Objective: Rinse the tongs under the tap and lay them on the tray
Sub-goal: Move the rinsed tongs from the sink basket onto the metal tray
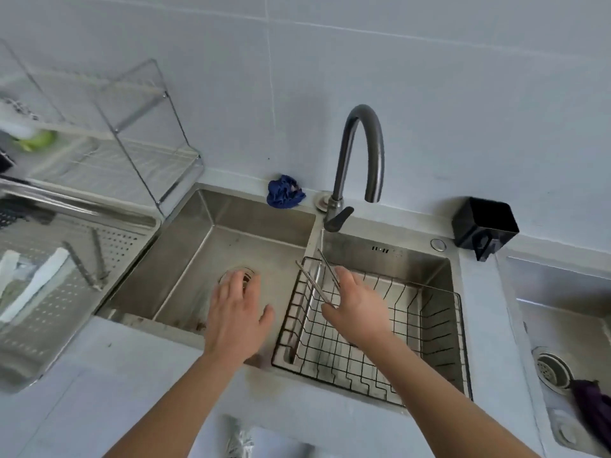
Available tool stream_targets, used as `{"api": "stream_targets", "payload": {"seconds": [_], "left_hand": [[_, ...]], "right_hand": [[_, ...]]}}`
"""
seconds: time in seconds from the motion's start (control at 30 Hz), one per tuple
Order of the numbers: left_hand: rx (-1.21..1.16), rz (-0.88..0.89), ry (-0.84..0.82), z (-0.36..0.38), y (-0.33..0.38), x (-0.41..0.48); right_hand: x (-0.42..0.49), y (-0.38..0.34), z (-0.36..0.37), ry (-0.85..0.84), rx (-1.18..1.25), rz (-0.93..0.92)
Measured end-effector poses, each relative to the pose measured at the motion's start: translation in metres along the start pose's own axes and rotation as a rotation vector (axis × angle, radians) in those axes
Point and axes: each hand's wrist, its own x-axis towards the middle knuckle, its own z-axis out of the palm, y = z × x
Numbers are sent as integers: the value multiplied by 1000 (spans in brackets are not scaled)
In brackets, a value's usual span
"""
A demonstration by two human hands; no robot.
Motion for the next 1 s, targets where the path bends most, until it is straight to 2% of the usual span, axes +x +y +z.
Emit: {"api": "stream_targets", "payload": {"seconds": [0.33, 0.5, 0.77, 1.0], "left_hand": [[33, -315, 138, -58, -125, -70], [38, -412, 174, -83, -199, -97], [40, -431, 181, -119, -326, -126], [6, -414, 164, -133, -401, -129]], "right_hand": [[20, -135, 17, -59, -15, -311], [20, -217, 42, -86, -29, -396], [8, -360, 89, -99, -18, -430], [4, -444, 116, -146, -47, -415]]}}
